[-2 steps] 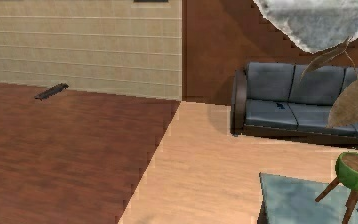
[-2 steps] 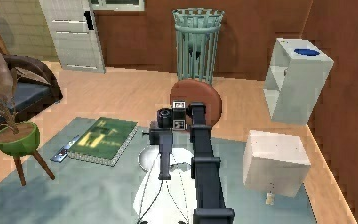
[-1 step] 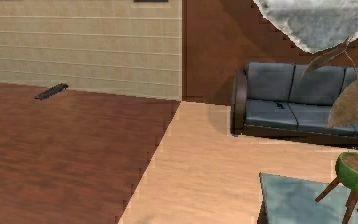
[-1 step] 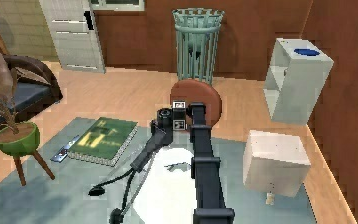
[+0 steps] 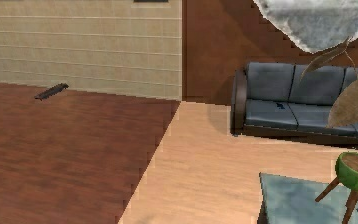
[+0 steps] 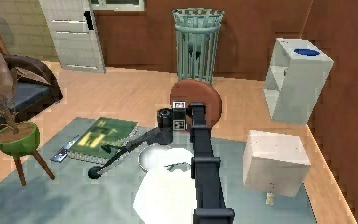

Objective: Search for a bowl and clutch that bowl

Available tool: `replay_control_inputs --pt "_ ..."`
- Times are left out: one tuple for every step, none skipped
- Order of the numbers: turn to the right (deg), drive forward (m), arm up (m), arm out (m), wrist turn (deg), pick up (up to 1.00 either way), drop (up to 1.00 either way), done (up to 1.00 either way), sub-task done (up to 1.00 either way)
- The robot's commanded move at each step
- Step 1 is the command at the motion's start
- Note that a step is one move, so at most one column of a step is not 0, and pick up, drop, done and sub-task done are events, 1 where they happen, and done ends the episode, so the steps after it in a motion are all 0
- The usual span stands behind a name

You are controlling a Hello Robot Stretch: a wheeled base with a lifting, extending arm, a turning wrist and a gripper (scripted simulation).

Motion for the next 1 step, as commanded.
replay_control_inputs --pt "0.0 0.00 0.00 0.00 45.0 0.00 0.00 0.00 0.00"
